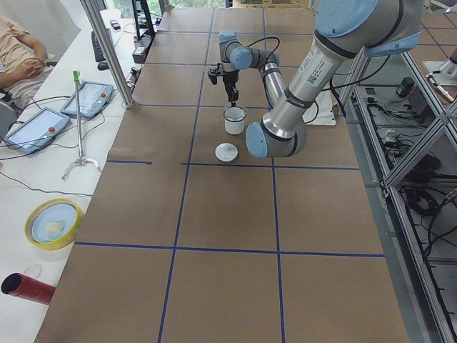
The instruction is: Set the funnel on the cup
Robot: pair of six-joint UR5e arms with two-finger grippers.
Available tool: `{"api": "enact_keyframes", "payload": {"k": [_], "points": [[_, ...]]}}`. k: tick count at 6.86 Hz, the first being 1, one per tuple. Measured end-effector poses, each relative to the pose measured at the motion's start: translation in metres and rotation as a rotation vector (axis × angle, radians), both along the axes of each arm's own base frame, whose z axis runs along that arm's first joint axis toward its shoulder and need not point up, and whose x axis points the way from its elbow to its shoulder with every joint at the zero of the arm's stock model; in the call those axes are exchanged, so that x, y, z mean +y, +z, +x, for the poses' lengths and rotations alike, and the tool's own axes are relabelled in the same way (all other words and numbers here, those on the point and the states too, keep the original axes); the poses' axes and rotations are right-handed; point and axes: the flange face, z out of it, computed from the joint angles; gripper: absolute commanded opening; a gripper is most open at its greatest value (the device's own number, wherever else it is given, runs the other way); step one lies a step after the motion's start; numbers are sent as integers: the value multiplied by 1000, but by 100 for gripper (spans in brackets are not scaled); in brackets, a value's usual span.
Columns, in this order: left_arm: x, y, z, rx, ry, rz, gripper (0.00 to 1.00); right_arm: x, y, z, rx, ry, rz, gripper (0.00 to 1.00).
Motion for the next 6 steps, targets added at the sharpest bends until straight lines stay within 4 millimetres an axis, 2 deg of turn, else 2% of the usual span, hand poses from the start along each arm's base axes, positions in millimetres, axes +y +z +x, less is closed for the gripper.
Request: {"api": "enact_keyframes", "payload": {"k": [1, 2, 3, 4, 5, 6], "points": [[12, -5, -41, 54, 47, 93, 100, 0, 0, 0, 0, 0, 0, 100], [13, -7, -99, 99, 87, 216, 100, 0, 0, 0, 0, 0, 0, 100], [-1, 3, -159, 104, 120, 331, 100, 0, 0, 0, 0, 0, 0, 100], [-20, 26, -210, 79, 168, 407, 100, 0, 0, 0, 0, 0, 0, 100], [-45, 63, -266, 43, 242, 463, 100, 0, 0, 0, 0, 0, 0, 100], [-71, 112, -331, 16, 324, 500, 100, 0, 0, 0, 0, 0, 0, 100]]}}
